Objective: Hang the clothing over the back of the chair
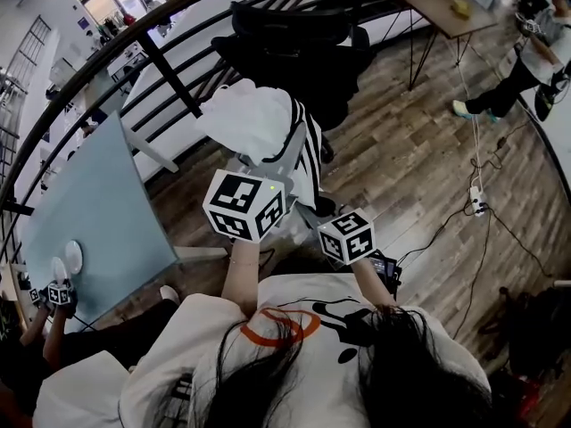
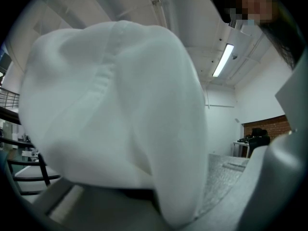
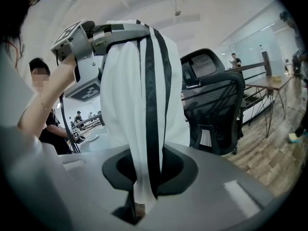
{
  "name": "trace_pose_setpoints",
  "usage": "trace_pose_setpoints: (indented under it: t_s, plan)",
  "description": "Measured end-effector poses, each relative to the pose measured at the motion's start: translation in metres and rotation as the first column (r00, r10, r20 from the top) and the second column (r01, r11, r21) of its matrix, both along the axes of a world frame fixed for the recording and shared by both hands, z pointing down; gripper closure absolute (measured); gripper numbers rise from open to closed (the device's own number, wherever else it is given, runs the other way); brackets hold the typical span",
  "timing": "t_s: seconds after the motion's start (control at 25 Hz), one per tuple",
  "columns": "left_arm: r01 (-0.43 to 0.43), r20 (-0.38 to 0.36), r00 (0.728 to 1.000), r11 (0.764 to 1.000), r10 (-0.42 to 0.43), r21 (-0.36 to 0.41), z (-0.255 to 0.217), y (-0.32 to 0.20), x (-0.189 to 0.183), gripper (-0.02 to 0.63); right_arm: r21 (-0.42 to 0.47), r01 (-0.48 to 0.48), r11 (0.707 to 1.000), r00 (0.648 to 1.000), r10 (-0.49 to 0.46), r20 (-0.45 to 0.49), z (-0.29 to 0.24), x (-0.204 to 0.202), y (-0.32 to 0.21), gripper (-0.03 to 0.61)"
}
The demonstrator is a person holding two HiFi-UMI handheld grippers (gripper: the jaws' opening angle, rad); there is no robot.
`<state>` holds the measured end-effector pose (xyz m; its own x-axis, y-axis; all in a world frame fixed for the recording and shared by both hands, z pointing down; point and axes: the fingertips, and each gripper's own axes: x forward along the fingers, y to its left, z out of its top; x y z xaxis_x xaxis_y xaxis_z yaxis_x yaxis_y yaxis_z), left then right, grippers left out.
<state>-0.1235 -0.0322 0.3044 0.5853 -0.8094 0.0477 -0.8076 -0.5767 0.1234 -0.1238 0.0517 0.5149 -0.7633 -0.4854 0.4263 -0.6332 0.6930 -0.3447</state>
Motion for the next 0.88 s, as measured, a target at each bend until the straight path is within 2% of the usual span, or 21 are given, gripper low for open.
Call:
trace_pose_setpoints:
  t_s: [0.28,0.88]
  plan:
    - [0.015,0.010,1.000,1.000,-0.015,0.001,0.009,-0.020,0.011,0.466,-0.001,0.045,0.999,0.999,-0.045,0.009,0.009,0.010,-0.020,0.503]
    - [0.157,0.037,0.987,0.986,-0.159,0.050,-0.003,-0.107,0.039,0.465,0.023,0.220,0.975,0.975,-0.221,0.019,0.001,0.044,-0.119,0.503]
